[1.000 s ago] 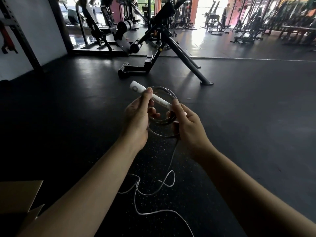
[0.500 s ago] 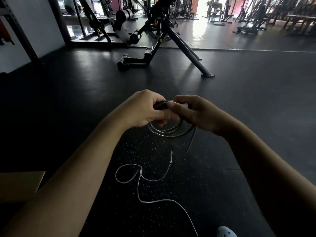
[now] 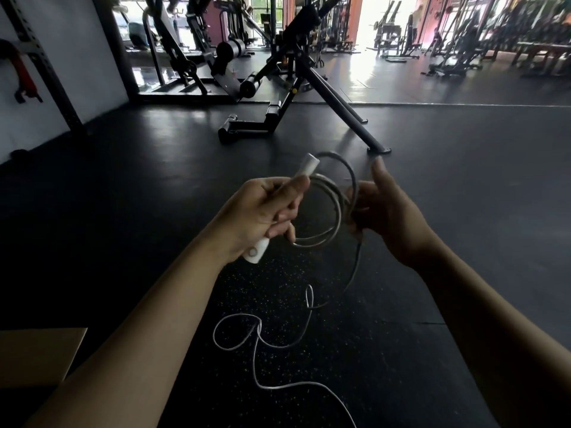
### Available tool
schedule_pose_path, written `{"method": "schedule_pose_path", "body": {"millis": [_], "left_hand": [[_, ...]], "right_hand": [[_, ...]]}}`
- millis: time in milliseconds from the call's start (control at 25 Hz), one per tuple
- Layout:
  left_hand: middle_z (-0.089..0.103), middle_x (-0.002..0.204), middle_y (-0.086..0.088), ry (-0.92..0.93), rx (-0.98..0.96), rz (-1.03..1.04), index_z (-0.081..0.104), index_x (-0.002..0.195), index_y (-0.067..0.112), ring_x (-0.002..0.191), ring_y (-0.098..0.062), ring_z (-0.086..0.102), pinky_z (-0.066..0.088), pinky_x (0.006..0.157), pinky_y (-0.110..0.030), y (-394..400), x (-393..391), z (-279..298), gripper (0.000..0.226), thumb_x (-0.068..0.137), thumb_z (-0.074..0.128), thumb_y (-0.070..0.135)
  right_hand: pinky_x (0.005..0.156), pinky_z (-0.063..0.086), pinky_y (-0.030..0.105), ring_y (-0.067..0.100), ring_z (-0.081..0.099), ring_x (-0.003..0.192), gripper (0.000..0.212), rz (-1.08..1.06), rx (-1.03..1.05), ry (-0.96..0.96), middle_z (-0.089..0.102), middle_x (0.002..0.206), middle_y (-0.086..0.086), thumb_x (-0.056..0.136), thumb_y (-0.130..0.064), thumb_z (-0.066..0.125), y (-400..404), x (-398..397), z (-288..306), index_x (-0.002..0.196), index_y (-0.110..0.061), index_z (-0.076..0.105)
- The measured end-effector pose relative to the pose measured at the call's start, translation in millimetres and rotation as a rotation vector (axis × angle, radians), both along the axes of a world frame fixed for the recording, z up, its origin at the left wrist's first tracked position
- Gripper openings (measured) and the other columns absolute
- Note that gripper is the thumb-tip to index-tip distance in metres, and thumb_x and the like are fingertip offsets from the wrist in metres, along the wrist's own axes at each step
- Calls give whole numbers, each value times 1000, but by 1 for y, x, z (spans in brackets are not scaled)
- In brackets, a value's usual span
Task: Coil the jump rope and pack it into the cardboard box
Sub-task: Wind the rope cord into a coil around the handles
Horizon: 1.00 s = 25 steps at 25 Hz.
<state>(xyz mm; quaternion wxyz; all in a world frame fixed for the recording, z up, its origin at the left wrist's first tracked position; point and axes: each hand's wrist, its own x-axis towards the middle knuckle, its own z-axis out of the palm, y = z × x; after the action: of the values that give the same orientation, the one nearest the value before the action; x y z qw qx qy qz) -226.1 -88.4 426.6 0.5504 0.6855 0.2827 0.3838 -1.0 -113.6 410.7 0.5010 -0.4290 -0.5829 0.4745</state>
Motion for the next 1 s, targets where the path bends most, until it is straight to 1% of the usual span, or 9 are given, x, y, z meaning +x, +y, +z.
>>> {"method": "schedule_pose_path", "body": {"millis": [80,160,280,400,560,760,880,920,1000], "left_hand": [[35,49,12,-244,-71,95,45,70,19,38,-5,31,56,58,-30,-4,11,-1,43,89,53,56],[35,51,11,-486,-187,253,42,68,22,45,-8,40,56,63,-28,-9,26,0,46,99,42,56],[49,63,8,-595,-265,495,41,72,23,67,-13,56,55,68,-31,-12,43,-5,51,98,35,66],[64,79,9,-522,-219,597,55,83,22,78,-14,64,55,79,-37,-12,54,-25,52,101,33,66],[71,104,3,-409,-117,615,67,103,22,108,-21,70,56,98,-39,-11,60,-35,43,103,41,55],[79,110,1,-296,-209,340,72,97,19,115,-21,70,53,96,-40,13,26,-30,34,81,69,49],[76,117,-4,-292,-263,235,68,119,12,114,-24,70,56,97,-40,22,0,-25,48,78,75,34],[74,123,-3,-222,-192,256,62,131,13,116,-20,69,54,96,-36,24,-10,-21,61,76,78,35],[67,137,4,216,180,322,52,144,26,125,-10,60,45,103,-32,27,-22,-11,84,70,84,47]], "right_hand": [[57,43,35,25,53,60,79,9,-60,54,57,70,13,97,-71,23,2,-6,-13,83,-4,63],[61,42,37,26,53,62,82,44,-120,101,59,74,14,93,-74,22,-2,-22,-26,96,-6,68],[67,45,41,31,58,69,82,78,-85,53,67,87,16,91,-79,25,-13,-52,-40,122,-14,65],[68,54,39,28,66,75,59,-69,34,93,69,95,14,99,-63,48,-20,-79,-40,123,-12,65],[50,45,20,5,57,57,33,-243,84,223,64,69,-6,106,-33,55,-15,-81,-32,105,-2,66],[46,34,24,12,45,54,33,-291,187,-84,52,60,-6,103,-24,63,3,-48,-17,94,7,61],[50,33,29,19,45,60,32,-300,171,-308,47,64,5,101,-23,65,13,-23,-17,79,1,60],[52,34,29,18,44,59,32,-283,158,-409,46,64,5,100,-24,67,15,-17,-19,76,-4,60],[55,34,29,13,42,57,30,-218,140,-642,47,63,2,97,-26,69,18,-9,-22,72,-13,61]]}}
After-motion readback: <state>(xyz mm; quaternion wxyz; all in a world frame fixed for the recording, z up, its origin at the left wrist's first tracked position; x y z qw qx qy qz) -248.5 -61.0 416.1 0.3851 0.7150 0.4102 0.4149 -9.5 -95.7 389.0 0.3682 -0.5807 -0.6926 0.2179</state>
